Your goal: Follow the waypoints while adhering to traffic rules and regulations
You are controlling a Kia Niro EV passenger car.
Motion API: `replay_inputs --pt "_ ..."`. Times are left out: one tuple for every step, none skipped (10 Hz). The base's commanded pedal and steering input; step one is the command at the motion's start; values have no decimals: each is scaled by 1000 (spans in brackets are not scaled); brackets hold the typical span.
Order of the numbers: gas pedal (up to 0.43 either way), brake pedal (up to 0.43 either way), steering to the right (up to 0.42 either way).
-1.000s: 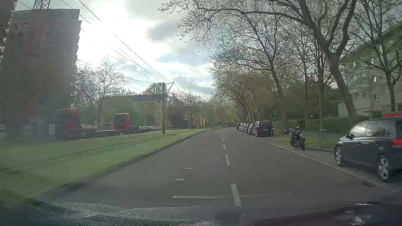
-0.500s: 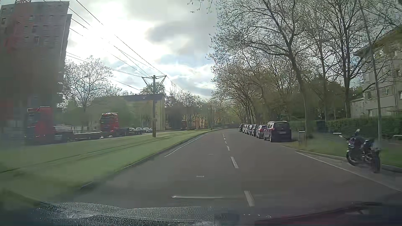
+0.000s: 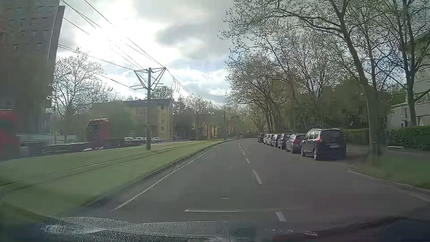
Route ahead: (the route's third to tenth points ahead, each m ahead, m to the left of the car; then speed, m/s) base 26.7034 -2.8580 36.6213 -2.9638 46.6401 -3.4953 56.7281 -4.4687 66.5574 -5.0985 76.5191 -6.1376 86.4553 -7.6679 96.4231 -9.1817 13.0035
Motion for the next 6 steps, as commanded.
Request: replay_inputs --pt "110 0 5" --pt "110 0 5" --pt "110 0 5" --pt "98 0 5" --pt "87 0 5" --pt "87 0 5"
